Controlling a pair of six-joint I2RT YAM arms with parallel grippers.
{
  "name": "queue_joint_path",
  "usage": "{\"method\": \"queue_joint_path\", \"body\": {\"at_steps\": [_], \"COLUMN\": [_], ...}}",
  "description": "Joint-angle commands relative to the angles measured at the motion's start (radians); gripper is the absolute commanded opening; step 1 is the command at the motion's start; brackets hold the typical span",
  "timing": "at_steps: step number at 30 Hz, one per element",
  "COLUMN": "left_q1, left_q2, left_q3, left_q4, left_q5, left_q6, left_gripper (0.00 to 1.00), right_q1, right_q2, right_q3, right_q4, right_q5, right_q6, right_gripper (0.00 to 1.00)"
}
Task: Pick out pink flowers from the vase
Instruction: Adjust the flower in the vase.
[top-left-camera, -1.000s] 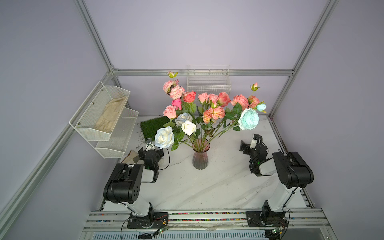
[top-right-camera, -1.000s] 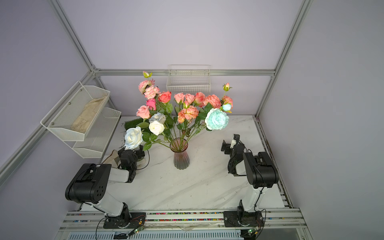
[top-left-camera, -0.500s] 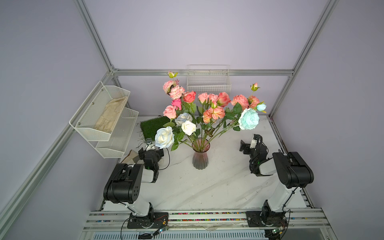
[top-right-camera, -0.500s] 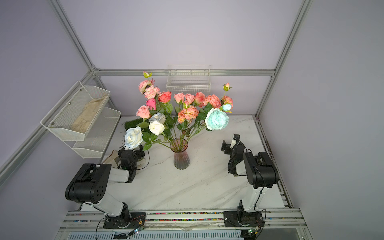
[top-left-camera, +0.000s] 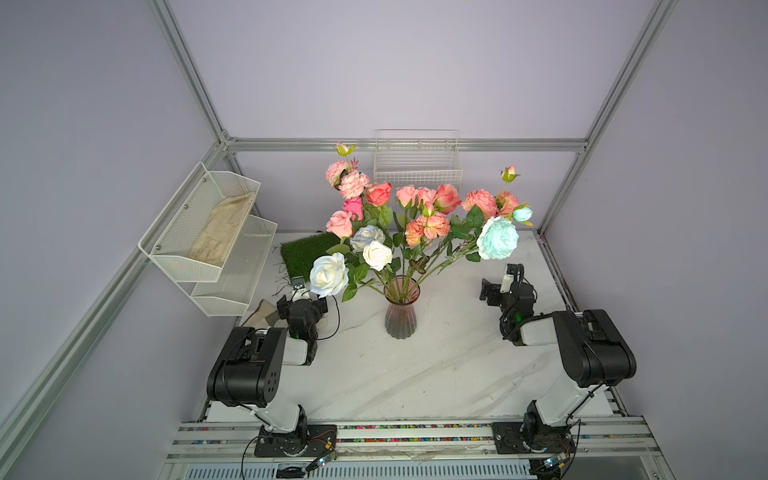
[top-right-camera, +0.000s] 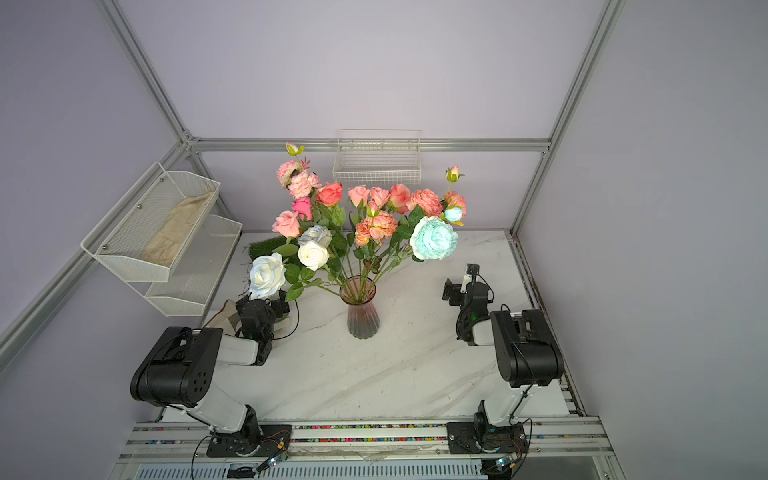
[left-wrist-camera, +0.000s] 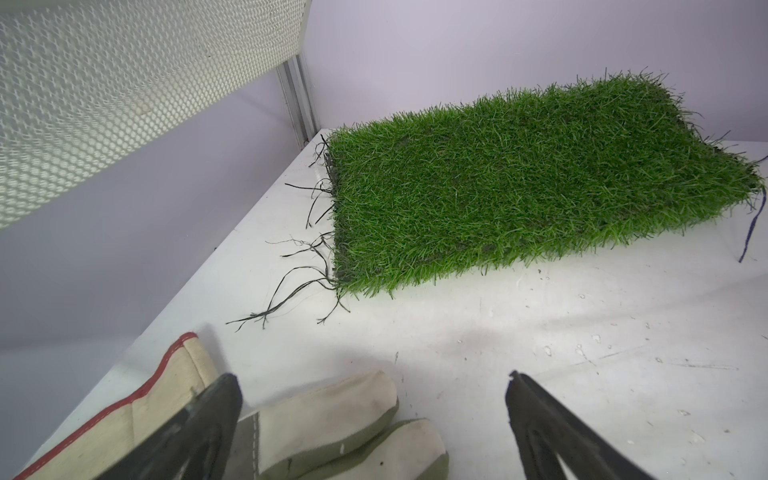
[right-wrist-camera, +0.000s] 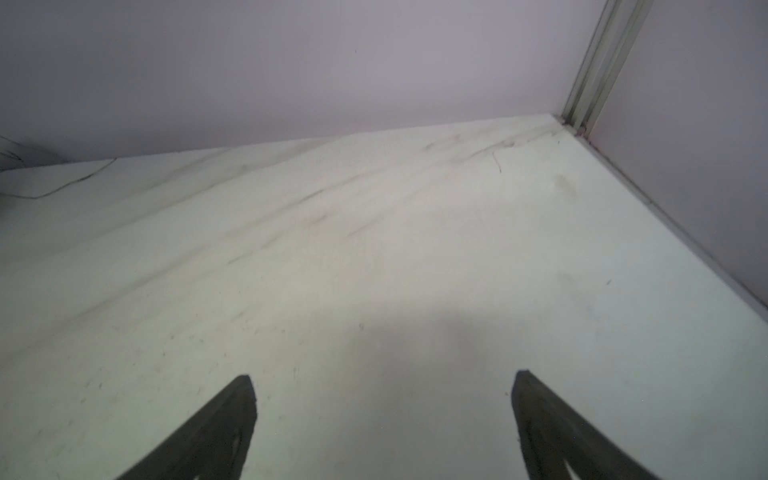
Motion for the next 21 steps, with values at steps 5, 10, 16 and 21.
{"method": "queue_joint_path", "body": {"at_steps": [5,10,16,21], "left_q1": [-0.021,-0.032,-0.046,-0.143], "left_q2": [-0.178,-0.354,-0.366,-0.351], "left_q3": [0.098,0.149,0.158,0.129], "left_q4": [-0.264,-0.535,-0.682,-0.67], "left_q5": [0.028,0.012,0.28,0.307], "left_q6": [0.052,-0.158,-0.481,-0.572], "left_gripper": [1.0,1.0,1.0,1.0], "right_q1": [0.097,0.204,0.313,0.385], "right_q2": [-0.135,-0.2,-0.292,-0.33], "right_q3": [0.075,0.058,-0.014,-0.007], "right_q4": [-0.289,-0.382,-0.397,-0.384], "right_q5": [0.077,0.06,-0.006,-0.111], "right_q6": [0.178,0.316,0.414,0.455], "right_gripper": [0.83,0.81,0.79,0.77]}}
